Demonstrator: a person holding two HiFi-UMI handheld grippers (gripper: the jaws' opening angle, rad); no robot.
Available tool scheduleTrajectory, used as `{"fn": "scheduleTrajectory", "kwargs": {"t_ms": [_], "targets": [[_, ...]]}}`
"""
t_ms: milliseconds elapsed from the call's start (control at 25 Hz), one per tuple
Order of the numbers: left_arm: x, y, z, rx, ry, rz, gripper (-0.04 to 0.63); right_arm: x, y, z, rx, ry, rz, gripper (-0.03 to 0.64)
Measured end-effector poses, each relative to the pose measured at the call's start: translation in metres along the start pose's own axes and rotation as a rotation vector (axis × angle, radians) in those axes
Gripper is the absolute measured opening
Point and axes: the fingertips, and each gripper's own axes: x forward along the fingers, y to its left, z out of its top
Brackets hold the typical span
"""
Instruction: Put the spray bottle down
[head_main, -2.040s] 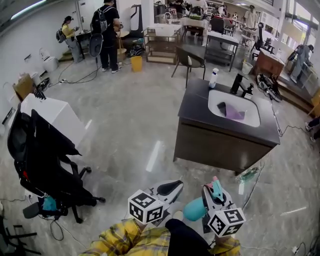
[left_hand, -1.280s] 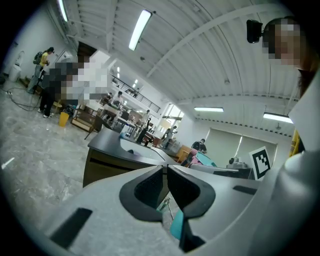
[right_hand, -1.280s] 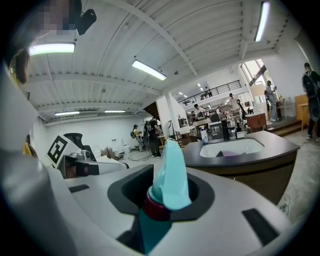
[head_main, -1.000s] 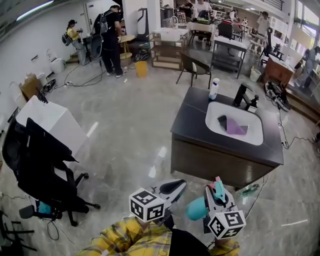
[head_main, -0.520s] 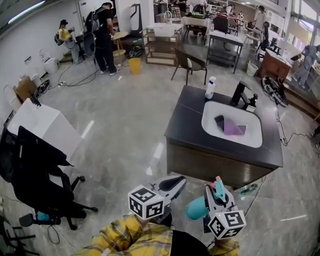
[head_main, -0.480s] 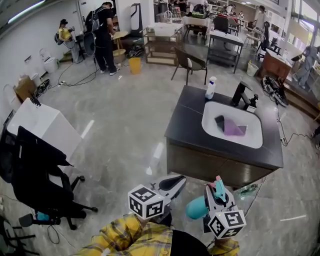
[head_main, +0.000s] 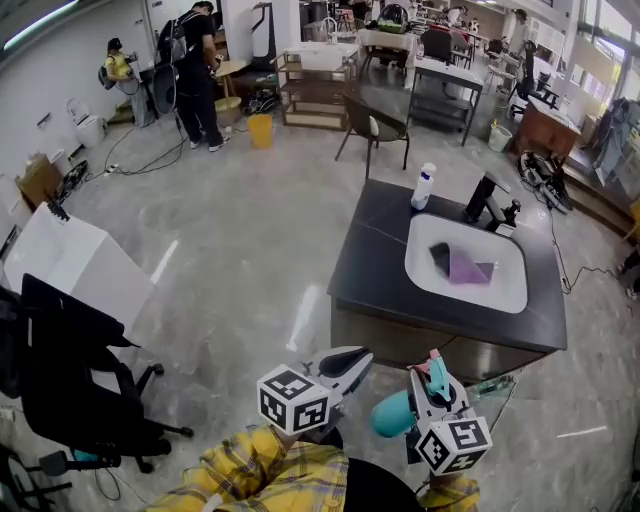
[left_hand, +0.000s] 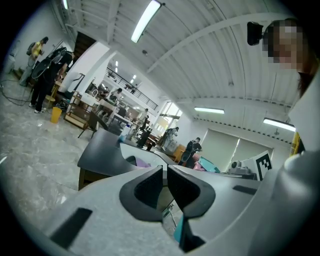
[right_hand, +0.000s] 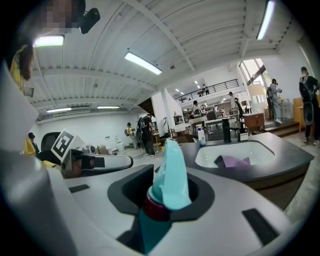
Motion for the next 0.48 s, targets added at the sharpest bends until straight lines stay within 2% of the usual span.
{"fn": "scheduleTrajectory", "kwargs": {"t_ms": [480], "targets": [[0.013, 0.067, 0.031, -0.020, 0.014, -0.028, 0.028, 0.080, 0.009, 0.023, -0.024, 0.019, -0.013, 0.097]]}}
